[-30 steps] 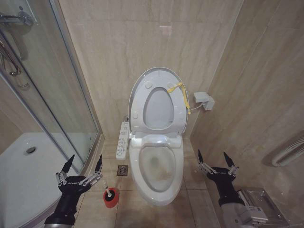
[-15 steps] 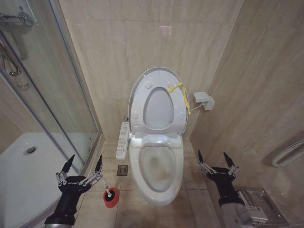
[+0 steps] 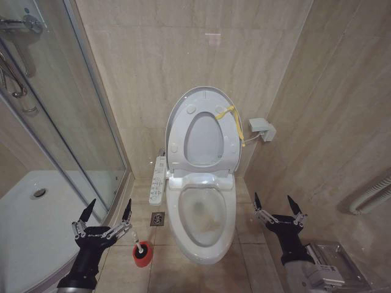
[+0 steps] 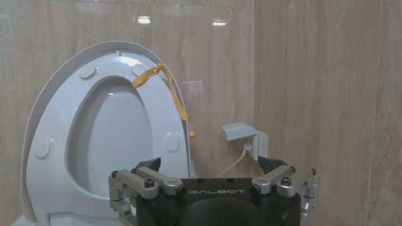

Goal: Open the toilet lid, clean the toilet bowl with a toilet brush, close the toilet lid, and flush.

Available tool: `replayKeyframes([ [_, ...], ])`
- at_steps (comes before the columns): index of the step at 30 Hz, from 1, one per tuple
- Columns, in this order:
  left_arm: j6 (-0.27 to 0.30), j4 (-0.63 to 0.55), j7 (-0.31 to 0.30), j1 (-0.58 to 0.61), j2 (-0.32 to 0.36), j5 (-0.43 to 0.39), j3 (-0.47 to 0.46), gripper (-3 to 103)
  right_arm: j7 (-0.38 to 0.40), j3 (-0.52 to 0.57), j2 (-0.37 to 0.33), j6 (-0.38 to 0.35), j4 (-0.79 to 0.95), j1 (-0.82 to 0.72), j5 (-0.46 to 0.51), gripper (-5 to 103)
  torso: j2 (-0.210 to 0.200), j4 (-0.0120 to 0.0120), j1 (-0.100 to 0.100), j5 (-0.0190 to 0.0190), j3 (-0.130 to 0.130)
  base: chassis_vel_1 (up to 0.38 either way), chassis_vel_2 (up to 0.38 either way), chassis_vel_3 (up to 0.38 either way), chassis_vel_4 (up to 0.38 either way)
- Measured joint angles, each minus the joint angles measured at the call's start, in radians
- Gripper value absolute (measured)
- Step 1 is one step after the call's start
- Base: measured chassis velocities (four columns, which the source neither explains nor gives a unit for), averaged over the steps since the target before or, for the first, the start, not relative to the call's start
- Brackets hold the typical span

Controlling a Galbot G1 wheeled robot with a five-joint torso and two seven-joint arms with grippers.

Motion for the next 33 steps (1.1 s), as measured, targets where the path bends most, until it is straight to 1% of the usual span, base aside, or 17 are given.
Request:
replayKeyframes([
  [27, 0.003, 0.000, 0.000, -0.002, 0.000, -0.001, -0.001, 100, 0.000, 0.000, 0.000, 0.000, 0.000, 0.000, 0.000, 100, 0.000, 0.0001, 0.000, 0.0000, 0.000, 0.000, 0.000, 0.000, 0.000],
  [30, 0.020, 0.002, 0.001, -0.014, 0.004, -0.009, -0.007, 100, 0.000, 0.000, 0.000, 0.000, 0.000, 0.000, 0.000, 100, 0.000, 0.0004, 0.000, 0.0000, 0.000, 0.000, 0.000, 0.000, 0.000],
  [31, 0.058, 0.006, 0.003, -0.045, 0.014, -0.030, -0.024, 100, 0.000, 0.000, 0.000, 0.000, 0.000, 0.000, 0.000, 100, 0.000, 0.0001, 0.000, 0.0000, 0.000, 0.000, 0.000, 0.000, 0.000],
  [33, 0.114, 0.013, 0.007, -0.087, 0.027, -0.060, -0.046, 100, 0.000, 0.000, 0.000, 0.000, 0.000, 0.000, 0.000, 100, 0.000, -0.0001, 0.000, -0.0001, 0.000, 0.000, 0.000, 0.000, 0.000],
])
